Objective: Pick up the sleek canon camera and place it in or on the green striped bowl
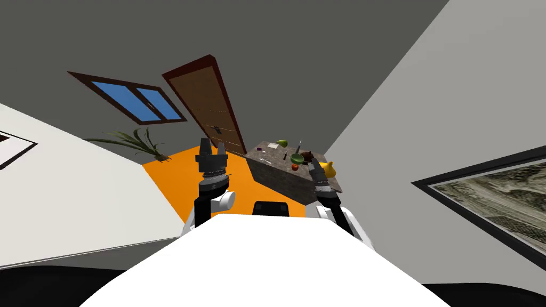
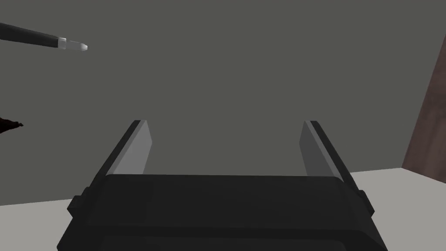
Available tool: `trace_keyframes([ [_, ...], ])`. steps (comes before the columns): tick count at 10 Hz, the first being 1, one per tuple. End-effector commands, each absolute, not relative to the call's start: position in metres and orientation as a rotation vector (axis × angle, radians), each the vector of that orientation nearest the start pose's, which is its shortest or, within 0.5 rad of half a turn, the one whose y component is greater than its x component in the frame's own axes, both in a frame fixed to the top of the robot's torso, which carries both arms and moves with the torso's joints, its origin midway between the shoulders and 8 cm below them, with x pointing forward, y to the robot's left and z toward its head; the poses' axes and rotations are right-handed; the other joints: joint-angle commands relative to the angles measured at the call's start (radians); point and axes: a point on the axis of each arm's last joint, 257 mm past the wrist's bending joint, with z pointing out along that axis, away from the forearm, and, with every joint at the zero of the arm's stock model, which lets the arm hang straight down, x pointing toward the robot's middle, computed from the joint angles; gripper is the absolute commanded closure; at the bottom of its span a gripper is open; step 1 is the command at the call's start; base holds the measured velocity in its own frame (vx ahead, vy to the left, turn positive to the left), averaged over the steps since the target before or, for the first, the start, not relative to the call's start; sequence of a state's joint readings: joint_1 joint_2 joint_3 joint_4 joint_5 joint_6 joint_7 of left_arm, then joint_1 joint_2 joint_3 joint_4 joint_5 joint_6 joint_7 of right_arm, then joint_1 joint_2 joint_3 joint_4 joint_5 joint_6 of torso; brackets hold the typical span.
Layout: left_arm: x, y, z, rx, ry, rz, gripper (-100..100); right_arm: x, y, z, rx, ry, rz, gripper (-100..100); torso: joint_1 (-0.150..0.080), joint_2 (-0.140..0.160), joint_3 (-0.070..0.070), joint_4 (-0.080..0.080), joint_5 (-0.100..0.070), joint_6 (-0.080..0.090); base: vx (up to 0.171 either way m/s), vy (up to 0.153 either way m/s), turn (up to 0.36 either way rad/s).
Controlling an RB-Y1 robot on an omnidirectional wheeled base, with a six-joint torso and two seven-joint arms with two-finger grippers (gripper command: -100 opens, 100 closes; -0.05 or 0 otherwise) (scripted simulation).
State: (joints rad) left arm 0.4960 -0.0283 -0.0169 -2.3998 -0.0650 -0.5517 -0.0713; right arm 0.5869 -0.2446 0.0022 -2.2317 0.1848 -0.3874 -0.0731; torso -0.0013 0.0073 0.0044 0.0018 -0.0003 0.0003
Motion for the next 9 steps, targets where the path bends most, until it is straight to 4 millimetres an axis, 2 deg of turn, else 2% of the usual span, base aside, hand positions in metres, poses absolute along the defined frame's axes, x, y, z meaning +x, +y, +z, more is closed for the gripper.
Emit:
trace_keyframes([
  [1, 0.308, 0.261, 0.086, -0.476, 0.517, -1.243, 0, 0.359, -0.257, -0.081, 0.554, 1.142, 1.116, -100, 0.0, 0.0, 0.0, 0.0, 0.0, 0.0, -0.09, 0.023, 0.12],
  [3, 0.308, 0.261, 0.086, -0.476, 0.517, -1.243, 0, 0.356, -0.257, -0.117, 0.516, 1.27, 1.059, -100, 0.001, 0.001, 0.0, 0.0, 0.0, -0.001, -0.143, 0.025, 0.287],
  [4, 0.308, 0.261, 0.086, -0.476, 0.517, -1.243, 0, 0.356, -0.256, -0.119, 0.495, 1.291, 1.055, -100, 0.001, 0.002, 0.001, 0.0, 0.0, -0.001, -0.11, 0.0, 0.081],
  [5, 0.308, 0.261, 0.086, -0.476, 0.517, -1.243, 0, 0.353, -0.258, -0.139, 0.478, 1.353, 1.024, -100, -0.001, 0.001, 0.0, 0.0, 0.0, 0.0, -0.094, 0.01, 0.182],
  [6, 0.308, 0.261, 0.086, -0.476, 0.517, -1.243, 0, 0.353, -0.258, -0.139, 0.462, 1.367, 1.022, -100, 0.0, 0.0, 0.0, 0.0, 0.0, 0.0, -0.057, 0.013, 0.087],
  [7, 0.308, 0.261, 0.086, -0.476, 0.517, -1.243, 0, 0.349, -0.261, -0.16, 0.443, 1.431, 0.989, -100, 0.0, -0.003, -0.001, 0.0, 0.0, 0.0, -0.064, 0.022, 0.183],
  [8, 0.308, 0.261, 0.086, -0.476, 0.517, -1.243, 0, 0.348, -0.261, -0.16, 0.425, 1.446, 0.985, -100, 0.0, -0.003, -0.002, -0.001, 0.0, 0.0, -0.056, 0.017, 0.105],
  [9, 0.308, 0.261, 0.086, -0.476, 0.517, -1.243, 0, 0.344, -0.266, -0.181, 0.403, 1.51, 0.95, -100, 0.0, -0.003, -0.002, -0.001, 0.0, 0.0, -0.067, 0.03, 0.207],
])
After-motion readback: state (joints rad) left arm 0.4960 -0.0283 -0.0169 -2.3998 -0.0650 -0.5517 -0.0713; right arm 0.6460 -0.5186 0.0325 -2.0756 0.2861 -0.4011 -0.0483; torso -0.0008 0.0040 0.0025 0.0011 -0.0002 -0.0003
